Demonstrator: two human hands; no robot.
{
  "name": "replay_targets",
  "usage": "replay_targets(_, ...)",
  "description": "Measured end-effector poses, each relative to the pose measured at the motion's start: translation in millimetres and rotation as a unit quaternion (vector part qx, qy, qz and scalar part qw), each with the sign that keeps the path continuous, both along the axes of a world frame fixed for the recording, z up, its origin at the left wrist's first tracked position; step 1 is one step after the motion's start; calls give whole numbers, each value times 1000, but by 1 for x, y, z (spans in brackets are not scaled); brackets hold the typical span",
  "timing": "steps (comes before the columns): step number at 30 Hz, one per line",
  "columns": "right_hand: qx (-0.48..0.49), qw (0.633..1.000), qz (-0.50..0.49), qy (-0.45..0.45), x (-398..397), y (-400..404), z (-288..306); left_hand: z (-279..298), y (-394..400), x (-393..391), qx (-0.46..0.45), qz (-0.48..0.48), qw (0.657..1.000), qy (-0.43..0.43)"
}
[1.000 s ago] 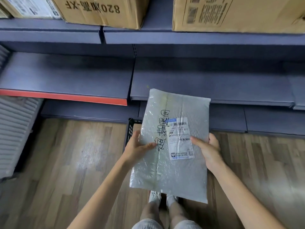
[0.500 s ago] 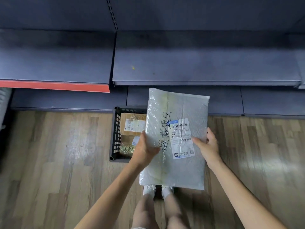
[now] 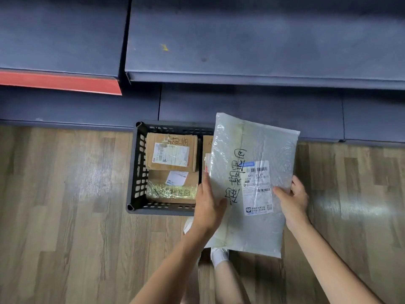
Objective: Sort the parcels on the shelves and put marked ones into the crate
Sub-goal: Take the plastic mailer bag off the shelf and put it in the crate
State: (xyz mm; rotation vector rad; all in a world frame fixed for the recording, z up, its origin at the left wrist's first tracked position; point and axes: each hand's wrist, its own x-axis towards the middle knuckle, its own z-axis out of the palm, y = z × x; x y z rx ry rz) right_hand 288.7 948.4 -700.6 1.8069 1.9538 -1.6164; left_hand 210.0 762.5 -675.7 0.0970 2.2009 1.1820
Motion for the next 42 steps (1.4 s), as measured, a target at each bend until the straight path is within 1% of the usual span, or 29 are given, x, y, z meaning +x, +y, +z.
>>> replay_targets(8,-4,998,61,22,-24,1,-49,-58,3,-18,-38,42,998,1)
replay_targets(17,-11,994,110,-17,-57,2,-105,-117,5,-34,-71,58,996,-7)
replay_targets(23,0,991,134,-21,-58,7,-138,-156,8,-37,-90,48,995,2)
replay_targets(29,24,982,189,-22,-57,1,-149,-176,8,-37,-94,53,994,11)
replay_targets(32,59,971,231,-30,-56,-3,-155,-178,6,-38,-100,36,994,17)
replay_targets(34,88,958,269,-36,-55,-3,-157,-178,2,-38,-121,14,992,42)
replay_targets(36,119,938,325,-30,-54,-2,-154,-179,-2,-38,-154,-31,982,107)
replay_targets(37,142,921,362,-22,-53,-2,-152,-178,-3,-39,-176,-66,972,138)
replay_targets(38,163,901,402,-18,-52,-2,-151,-177,-2,-41,-201,-112,958,174)
replay_targets(40,192,843,500,-44,-51,-1,-149,-175,0,-46,-232,-218,916,244)
replay_targets(41,198,814,542,-69,-50,-1,-149,-175,1,-48,-237,-265,898,259)
replay_targets(42,201,794,566,-90,-50,-1,-148,-177,2,-50,-238,-302,885,264)
